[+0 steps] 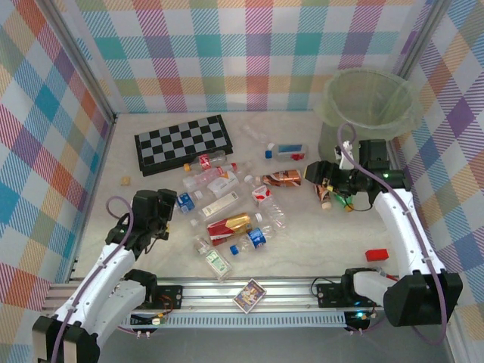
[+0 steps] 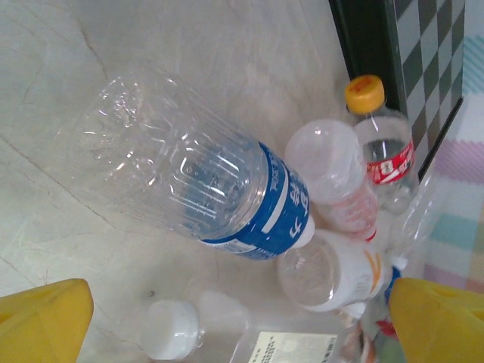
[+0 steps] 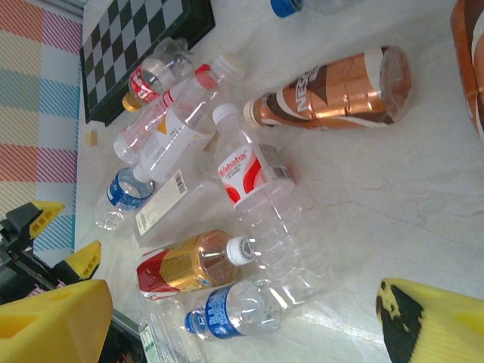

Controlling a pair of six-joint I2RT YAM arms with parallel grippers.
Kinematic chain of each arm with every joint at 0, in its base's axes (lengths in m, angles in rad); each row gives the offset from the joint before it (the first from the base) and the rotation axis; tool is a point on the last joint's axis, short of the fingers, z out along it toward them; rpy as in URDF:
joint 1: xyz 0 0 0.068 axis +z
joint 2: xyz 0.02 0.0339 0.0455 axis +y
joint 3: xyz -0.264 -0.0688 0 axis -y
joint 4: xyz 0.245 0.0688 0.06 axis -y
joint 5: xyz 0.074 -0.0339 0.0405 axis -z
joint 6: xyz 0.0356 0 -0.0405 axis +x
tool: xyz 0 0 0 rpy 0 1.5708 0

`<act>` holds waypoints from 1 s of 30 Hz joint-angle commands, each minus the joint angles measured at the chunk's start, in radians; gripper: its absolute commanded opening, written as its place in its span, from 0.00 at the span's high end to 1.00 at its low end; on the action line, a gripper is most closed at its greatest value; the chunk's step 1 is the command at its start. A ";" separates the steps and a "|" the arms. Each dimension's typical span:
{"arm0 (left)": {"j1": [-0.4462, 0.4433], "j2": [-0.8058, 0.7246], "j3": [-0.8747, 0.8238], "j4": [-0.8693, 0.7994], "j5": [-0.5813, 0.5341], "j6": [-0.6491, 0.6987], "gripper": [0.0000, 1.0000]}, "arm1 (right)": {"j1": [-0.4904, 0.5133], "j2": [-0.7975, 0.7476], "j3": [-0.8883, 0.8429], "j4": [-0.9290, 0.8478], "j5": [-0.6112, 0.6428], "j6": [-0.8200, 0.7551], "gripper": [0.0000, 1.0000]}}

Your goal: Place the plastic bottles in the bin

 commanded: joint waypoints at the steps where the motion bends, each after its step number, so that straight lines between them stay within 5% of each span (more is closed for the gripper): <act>1: -0.008 0.046 -0.030 0.006 -0.068 -0.233 0.03 | 0.007 0.056 0.107 -0.068 0.002 -0.015 0.09; 11: -0.011 0.358 0.028 0.198 -0.057 -0.300 0.07 | 0.008 0.194 0.263 -0.145 -0.013 -0.047 0.09; 19: -0.011 0.470 0.086 0.185 -0.097 -0.313 0.41 | 0.029 0.279 0.356 -0.181 -0.028 -0.040 0.10; 24: -0.011 0.458 0.164 0.069 -0.116 -0.259 0.48 | 0.113 0.304 0.368 -0.123 -0.051 0.014 0.10; 30: -0.007 0.402 0.289 0.004 -0.092 -0.155 0.50 | 0.289 0.349 0.324 0.155 -0.194 0.118 0.10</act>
